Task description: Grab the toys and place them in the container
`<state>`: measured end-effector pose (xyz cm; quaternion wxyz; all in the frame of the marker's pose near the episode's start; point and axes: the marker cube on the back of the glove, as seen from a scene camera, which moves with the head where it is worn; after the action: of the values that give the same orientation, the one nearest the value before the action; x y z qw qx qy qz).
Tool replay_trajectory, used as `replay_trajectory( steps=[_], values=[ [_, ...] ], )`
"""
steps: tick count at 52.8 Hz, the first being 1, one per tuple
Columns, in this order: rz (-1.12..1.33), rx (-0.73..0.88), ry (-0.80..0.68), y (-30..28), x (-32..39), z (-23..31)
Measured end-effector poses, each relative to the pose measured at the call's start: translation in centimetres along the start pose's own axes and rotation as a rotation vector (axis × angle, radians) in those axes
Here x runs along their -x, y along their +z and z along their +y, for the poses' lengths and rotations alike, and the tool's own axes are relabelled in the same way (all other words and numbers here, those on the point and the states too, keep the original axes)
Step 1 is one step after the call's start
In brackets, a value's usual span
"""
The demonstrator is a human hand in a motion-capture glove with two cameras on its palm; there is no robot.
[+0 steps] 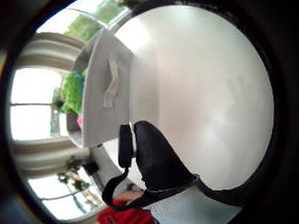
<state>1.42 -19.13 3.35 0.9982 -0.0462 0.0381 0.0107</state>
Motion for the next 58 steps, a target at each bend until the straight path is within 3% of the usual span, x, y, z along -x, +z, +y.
replay_trajectory(
  steps=[31,58],
  values=[
    [-0.122,-0.069,-0.028,-1.1,-4.7,5.5],
    [-0.273,0.027,0.054,1.2,-5.2,8.2]
  ],
)
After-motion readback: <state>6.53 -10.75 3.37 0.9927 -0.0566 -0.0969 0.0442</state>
